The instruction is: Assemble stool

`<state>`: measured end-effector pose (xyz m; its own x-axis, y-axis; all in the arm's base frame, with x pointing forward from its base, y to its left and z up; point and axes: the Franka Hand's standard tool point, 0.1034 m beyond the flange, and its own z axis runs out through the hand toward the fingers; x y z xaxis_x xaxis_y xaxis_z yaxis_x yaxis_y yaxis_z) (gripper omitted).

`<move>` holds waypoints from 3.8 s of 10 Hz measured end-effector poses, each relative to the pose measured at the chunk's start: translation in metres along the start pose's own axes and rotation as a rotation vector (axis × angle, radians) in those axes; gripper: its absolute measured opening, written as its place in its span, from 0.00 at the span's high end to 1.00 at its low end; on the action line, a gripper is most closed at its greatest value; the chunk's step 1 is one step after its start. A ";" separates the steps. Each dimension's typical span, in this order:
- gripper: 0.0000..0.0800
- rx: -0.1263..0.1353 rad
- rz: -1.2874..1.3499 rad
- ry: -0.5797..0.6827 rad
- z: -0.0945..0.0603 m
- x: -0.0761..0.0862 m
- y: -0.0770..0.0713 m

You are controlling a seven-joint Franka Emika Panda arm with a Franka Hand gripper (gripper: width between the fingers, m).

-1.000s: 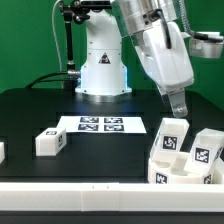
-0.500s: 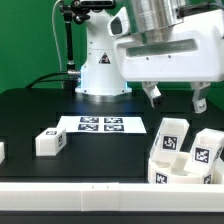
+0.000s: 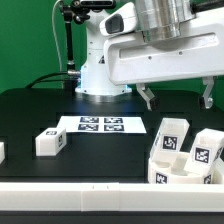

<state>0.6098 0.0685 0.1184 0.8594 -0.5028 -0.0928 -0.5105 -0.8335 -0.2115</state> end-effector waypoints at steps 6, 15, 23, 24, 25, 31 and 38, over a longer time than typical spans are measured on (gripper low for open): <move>0.19 -0.107 -0.724 0.006 0.003 0.006 0.007; 0.19 -0.157 -1.359 -0.036 0.003 0.008 0.010; 0.19 -0.208 -1.764 -0.074 0.020 0.005 0.020; 0.19 -0.208 -1.762 -0.077 0.022 0.005 0.022; 0.19 -0.210 -1.762 -0.077 0.025 0.006 0.024; 0.57 -0.222 -1.771 -0.086 0.028 0.008 0.026; 0.57 -0.213 -1.532 -0.056 0.026 0.012 0.032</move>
Offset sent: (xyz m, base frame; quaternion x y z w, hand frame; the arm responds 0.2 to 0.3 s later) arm 0.0121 0.0048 -0.0035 -0.0801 -0.0219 -0.3892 0.9174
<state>0.6042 0.0422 0.0849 0.5432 0.8387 0.0400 0.8393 -0.5437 0.0026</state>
